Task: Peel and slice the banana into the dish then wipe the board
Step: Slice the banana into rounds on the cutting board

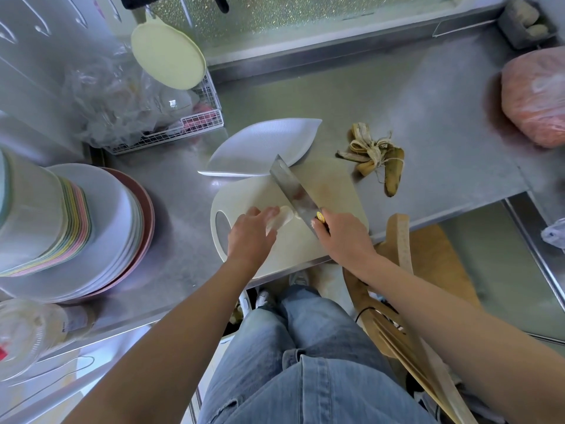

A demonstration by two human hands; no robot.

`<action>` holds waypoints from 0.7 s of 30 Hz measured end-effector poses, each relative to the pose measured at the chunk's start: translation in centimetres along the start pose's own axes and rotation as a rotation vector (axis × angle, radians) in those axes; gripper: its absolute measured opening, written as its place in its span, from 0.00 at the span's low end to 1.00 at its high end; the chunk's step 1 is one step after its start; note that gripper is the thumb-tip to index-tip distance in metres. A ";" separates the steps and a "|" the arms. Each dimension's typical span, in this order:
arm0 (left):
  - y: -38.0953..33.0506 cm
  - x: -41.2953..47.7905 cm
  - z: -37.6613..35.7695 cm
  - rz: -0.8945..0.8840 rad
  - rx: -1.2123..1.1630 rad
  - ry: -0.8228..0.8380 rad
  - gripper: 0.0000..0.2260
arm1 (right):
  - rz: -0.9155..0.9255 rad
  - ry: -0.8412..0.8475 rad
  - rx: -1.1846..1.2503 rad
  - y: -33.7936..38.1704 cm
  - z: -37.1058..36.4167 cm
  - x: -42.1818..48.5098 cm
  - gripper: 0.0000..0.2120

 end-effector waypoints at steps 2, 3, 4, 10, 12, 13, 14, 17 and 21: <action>0.0 0.0 -0.1 0.000 0.003 0.005 0.19 | 0.010 0.021 -0.010 0.2 0.0 0.0 0.11; 0.0 0.1 -0.1 0.002 0.003 0.007 0.19 | 0.012 0.034 -0.013 0.2 -0.1 0.0 0.11; 0.1 0.1 -0.1 0.004 0.002 0.006 0.19 | 0.013 0.042 -0.014 0.2 -0.2 0.0 0.11; 0.0 0.0 -0.1 0.001 0.005 -0.001 0.19 | 0.009 0.062 0.001 0.1 -0.5 0.0 0.11; 0.0 0.0 -0.1 0.000 0.007 -0.003 0.19 | -0.001 0.075 0.001 0.0 -0.9 0.0 0.12; 0.0 0.0 -0.1 0.001 0.005 -0.003 0.19 | -0.006 0.079 -0.001 0.0 -1.1 -0.1 0.12; 0.1 0.0 -0.2 0.003 0.004 -0.004 0.19 | -0.010 0.085 -0.006 0.0 -1.4 -0.1 0.11; 0.0 0.1 -0.1 0.008 0.006 -0.009 0.19 | -0.025 0.116 -0.035 -0.2 -2.5 -0.4 0.12; 0.0 0.1 -0.2 0.010 0.013 -0.002 0.19 | -0.026 0.102 -0.019 -0.4 -2.4 -0.5 0.12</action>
Point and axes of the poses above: each hand's wrist, its own x-axis towards the middle knuckle, its own z-axis out of the back of the hand, y = z × x, the point moved 8 cm from there along x, towards the middle knuckle, and after that the axes turned 11 degrees about -y, right-handed, at the moved point
